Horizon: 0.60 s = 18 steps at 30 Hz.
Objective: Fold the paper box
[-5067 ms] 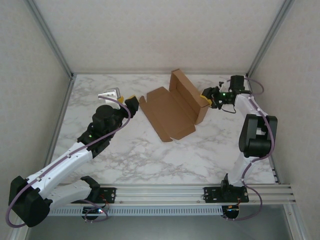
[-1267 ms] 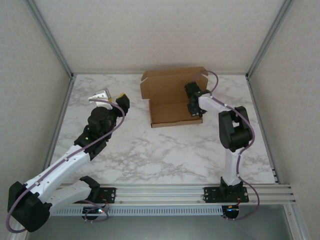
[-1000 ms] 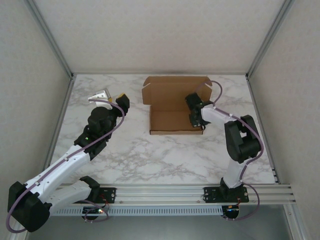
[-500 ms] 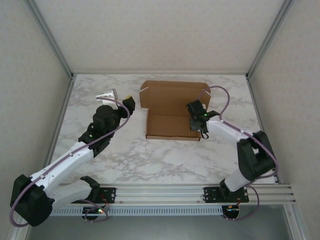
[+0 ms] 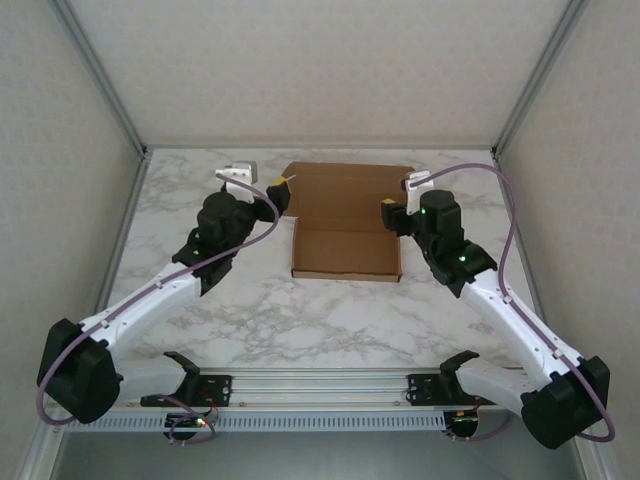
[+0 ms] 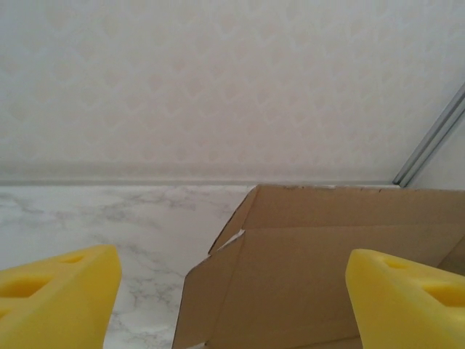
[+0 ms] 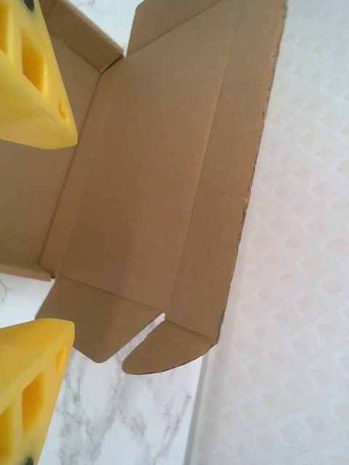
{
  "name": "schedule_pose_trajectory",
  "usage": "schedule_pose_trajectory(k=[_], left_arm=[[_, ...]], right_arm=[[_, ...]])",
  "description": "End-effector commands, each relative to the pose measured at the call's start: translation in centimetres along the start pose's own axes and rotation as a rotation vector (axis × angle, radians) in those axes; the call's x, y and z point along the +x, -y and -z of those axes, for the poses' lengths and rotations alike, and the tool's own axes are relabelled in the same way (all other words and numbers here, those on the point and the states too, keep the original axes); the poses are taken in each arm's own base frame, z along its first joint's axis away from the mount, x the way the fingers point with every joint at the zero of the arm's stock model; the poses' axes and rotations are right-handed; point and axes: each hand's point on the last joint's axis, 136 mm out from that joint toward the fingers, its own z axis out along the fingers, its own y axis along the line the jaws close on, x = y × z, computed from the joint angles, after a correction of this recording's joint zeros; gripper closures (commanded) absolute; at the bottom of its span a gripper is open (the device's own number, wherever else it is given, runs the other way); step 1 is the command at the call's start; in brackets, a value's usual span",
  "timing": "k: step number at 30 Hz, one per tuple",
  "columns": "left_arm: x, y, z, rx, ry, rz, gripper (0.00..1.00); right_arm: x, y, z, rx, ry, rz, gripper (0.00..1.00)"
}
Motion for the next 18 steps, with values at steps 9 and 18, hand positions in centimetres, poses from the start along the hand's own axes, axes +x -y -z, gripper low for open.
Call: schedule_pose_trajectory(k=[9,18], left_arm=[[-3.8,0.1,-1.1,0.087,0.146,-0.117,0.0],[1.7,-6.3,-2.4,0.068,0.068,-0.074,0.01]], right_arm=[[-4.4,1.5,0.0,-0.068,0.204,0.176,0.27],[-0.3,7.5,-3.3,-0.088,0.217,0.116,0.28]])
